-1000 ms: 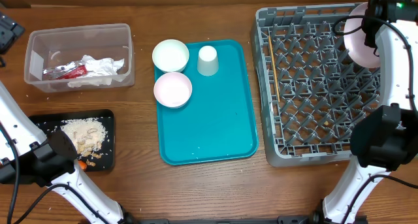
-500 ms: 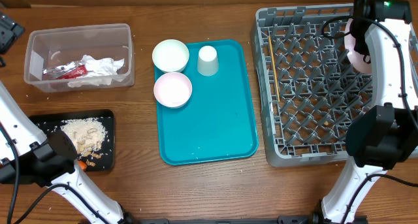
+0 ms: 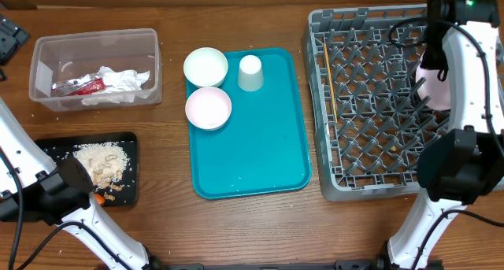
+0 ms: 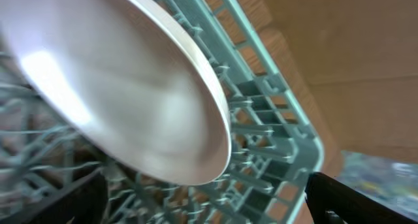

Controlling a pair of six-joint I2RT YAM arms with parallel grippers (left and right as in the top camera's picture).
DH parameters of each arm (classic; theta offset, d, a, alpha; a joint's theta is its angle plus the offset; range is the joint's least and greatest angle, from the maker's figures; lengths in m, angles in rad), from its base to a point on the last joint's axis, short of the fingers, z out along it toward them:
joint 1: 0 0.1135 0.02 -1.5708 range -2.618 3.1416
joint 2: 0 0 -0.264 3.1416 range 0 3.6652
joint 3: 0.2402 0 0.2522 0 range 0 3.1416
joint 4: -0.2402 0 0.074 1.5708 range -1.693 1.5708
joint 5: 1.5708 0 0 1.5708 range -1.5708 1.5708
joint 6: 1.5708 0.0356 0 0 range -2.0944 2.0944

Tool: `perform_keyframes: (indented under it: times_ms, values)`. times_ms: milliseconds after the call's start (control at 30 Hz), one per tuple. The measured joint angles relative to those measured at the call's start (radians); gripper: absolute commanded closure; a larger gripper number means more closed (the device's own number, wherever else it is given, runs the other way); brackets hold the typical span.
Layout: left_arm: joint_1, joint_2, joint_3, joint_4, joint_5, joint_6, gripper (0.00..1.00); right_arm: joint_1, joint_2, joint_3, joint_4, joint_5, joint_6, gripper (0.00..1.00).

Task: Sort waste into correct bins and load items into the dishwasher rack
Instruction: 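Carry the plate right and stand it upright in the rack, then move the right gripper back over the tray to the white cup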

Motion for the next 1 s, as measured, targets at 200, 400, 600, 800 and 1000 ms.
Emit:
perform_keyframes:
  times_ms: [200, 400, 600, 800, 1000]
  values:
    - [0.000, 0.000, 0.000, 0.000, 0.000, 0.000, 0.00, 0.003, -0.012, 0.227, -0.008, -0.397, 0.003, 0.00]
    - [0.000, 0.000, 0.000, 0.000, 0.000, 0.000, 0.00, 0.050, -0.064, 0.309, 0.169, -1.110, 0.003, 0.00]
    - [0.000, 0.000, 0.000, 0.000, 0.000, 0.000, 0.00, 0.235, -0.063, 0.305, 0.079, -1.159, 0.041, 0.00]
    - [0.000, 0.000, 0.000, 0.000, 0.000, 0.000, 0.00, 0.496, -0.002, 0.305, 0.060, -1.006, 0.074, 0.00]
    - [0.000, 0.000, 0.000, 0.000, 0.000, 0.000, 0.00, 0.672, 0.151, 0.305, 0.068, -0.916, 0.112, 0.12]
